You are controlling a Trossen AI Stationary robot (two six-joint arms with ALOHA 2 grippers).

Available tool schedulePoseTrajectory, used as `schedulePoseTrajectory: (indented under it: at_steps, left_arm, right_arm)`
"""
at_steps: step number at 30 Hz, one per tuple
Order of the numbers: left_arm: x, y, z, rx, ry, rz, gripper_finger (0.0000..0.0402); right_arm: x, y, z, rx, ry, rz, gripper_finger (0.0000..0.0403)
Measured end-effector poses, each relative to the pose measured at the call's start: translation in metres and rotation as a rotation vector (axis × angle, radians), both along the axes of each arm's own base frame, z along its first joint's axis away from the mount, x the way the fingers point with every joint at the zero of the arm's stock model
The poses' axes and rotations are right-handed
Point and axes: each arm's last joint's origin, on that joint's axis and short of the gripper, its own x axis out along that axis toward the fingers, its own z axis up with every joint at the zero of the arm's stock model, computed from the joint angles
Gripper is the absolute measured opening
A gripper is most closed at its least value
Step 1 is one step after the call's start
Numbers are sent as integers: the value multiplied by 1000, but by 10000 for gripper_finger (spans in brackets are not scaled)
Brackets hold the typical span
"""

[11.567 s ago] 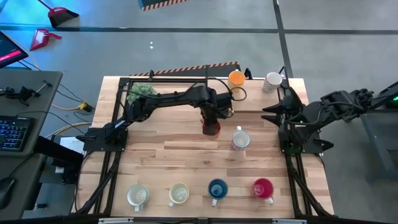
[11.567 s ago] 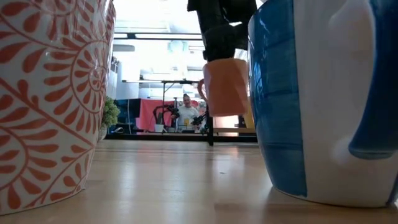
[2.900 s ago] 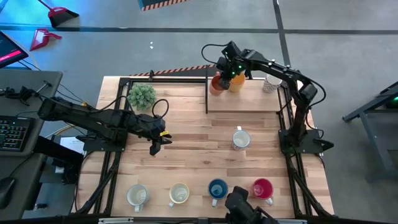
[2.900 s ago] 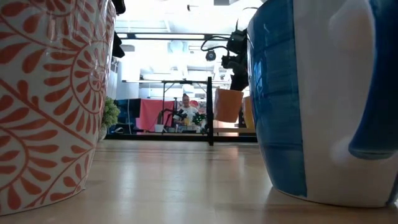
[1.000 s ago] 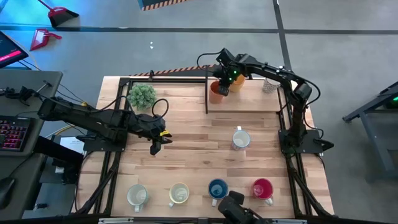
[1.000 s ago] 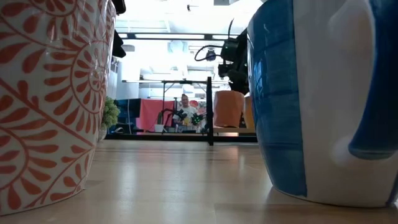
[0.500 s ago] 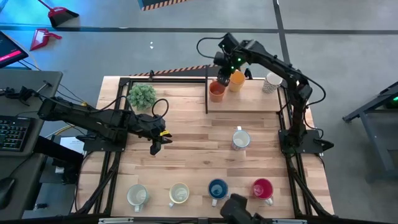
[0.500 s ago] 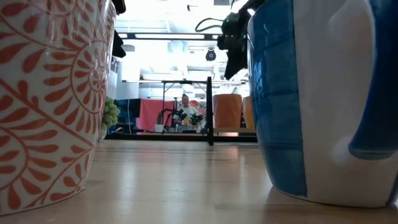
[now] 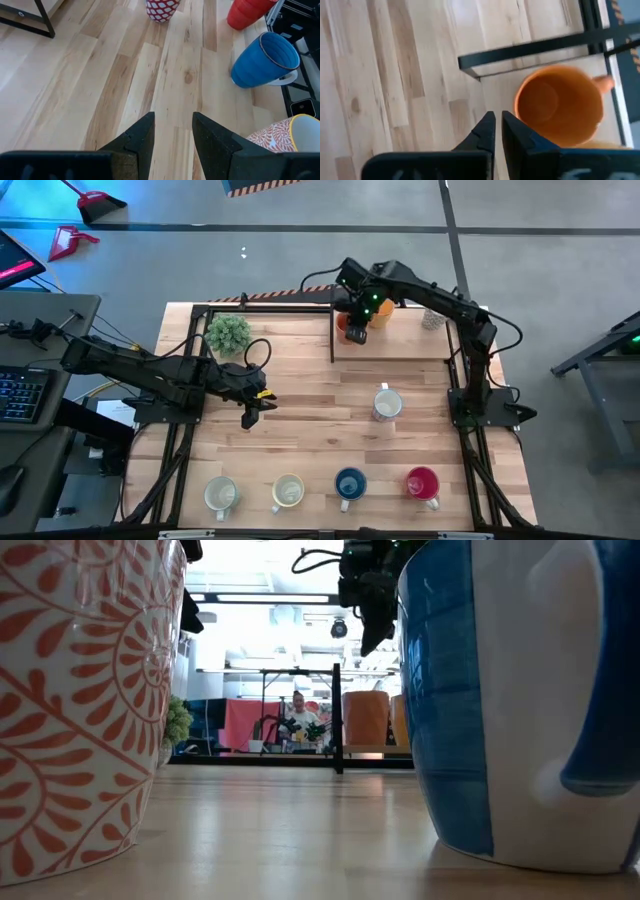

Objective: Place coffee mugs
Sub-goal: Put the orange mug on the shelf

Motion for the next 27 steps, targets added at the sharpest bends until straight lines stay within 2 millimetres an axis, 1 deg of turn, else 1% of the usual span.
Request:
schedulePoseTrajectory:
  at_steps: [3, 9, 13, 17, 19, 24, 27]
  left_arm:
    - [0, 0, 0, 7, 0, -6, 119]
    - [0, 0, 0, 14, -1, -11, 119]
    - [0, 0, 0, 14, 0, -12, 119]
    - [0, 0, 0, 13, -1, -11, 119]
    - [0, 0, 0, 12, 0, -10, 119]
    - [0, 0, 0, 12, 0, -10, 119]
    - [0, 0, 0, 12, 0, -10, 119]
  right_arm:
    - [3, 7, -9, 8, 32, 7, 2]
    - [11, 21, -41, 42, 90, 34, 1]
    - [16, 27, -56, 34, 80, 44, 1]
    - [19, 25, -70, 24, 60, 43, 0]
    - [17, 24, -76, 25, 79, 38, 0]
    - [11, 16, -83, 0, 116, 12, 0]
    - [10, 11, -82, -5, 108, 2, 0]
